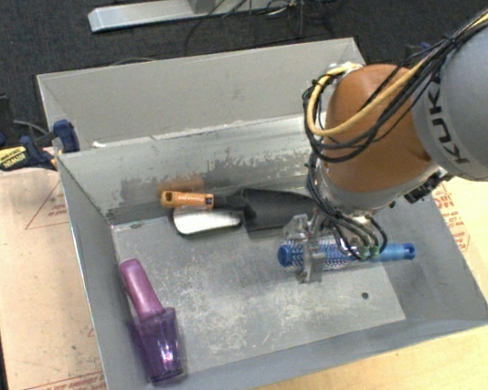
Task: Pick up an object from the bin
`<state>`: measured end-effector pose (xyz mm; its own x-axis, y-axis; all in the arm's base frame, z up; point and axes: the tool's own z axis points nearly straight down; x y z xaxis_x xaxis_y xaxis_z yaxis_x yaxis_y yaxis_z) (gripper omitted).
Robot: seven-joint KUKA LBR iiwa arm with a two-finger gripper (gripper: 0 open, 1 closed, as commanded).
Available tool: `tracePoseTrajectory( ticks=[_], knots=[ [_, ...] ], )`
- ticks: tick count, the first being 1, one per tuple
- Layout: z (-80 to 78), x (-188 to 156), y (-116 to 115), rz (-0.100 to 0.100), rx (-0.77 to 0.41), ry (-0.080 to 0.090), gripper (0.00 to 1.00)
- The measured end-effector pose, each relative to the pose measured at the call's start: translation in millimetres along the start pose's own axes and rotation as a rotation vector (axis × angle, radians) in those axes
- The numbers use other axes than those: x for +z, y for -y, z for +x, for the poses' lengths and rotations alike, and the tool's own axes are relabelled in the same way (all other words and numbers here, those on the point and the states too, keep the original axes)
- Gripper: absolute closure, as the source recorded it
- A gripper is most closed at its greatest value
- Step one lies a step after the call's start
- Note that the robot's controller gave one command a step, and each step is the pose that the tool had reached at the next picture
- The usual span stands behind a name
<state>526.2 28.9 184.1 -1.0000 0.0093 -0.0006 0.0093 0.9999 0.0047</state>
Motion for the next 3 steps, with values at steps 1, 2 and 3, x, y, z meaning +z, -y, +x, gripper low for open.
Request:
tracePoseTrajectory(
  ticks=[1,2,3],
  knots=[
    [-17.8,114.8,-1.6,-0.004,-0.006,0.001,1.00],
    [-17.8,114.9,-1.6,-0.004,-0.006,0.001,1.00],
    [-17.8,25.9,0.4,-0.003,-0.003,-0.003,1.00]
  ],
)
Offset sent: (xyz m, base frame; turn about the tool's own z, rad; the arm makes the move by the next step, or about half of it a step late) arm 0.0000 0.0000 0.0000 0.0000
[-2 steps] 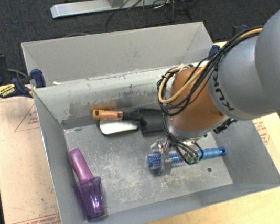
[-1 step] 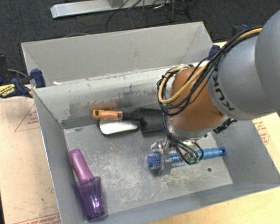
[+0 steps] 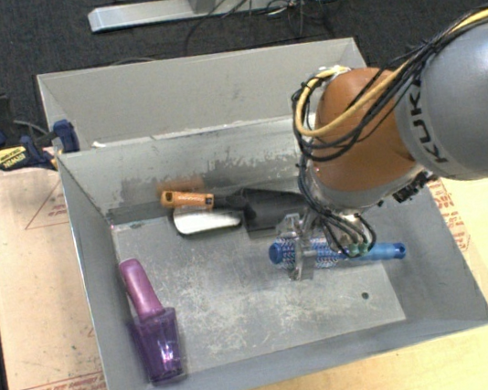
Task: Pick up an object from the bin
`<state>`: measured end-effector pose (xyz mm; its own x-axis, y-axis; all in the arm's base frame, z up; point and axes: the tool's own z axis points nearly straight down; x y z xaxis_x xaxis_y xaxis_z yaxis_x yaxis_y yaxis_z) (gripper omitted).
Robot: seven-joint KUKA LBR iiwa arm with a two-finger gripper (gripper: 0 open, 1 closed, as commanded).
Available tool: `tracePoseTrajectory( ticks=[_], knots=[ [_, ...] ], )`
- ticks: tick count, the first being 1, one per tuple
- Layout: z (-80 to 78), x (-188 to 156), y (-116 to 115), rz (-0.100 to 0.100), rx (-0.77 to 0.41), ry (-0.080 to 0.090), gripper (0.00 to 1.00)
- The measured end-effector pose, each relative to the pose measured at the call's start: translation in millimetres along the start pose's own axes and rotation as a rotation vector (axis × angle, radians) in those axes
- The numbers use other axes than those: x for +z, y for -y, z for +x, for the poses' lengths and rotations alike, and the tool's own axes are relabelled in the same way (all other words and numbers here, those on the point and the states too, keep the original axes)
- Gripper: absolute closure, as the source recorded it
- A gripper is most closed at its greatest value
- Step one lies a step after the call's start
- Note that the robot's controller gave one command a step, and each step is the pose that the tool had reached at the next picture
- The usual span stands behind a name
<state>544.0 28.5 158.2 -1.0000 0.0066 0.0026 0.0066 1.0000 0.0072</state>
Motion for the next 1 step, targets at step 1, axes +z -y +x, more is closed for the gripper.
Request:
tracePoseTrajectory(
  ticks=[1],
  knots=[
    [-2.8,-63.2,-0.7,0.000,-0.002,0.008,1.00]
  ],
)
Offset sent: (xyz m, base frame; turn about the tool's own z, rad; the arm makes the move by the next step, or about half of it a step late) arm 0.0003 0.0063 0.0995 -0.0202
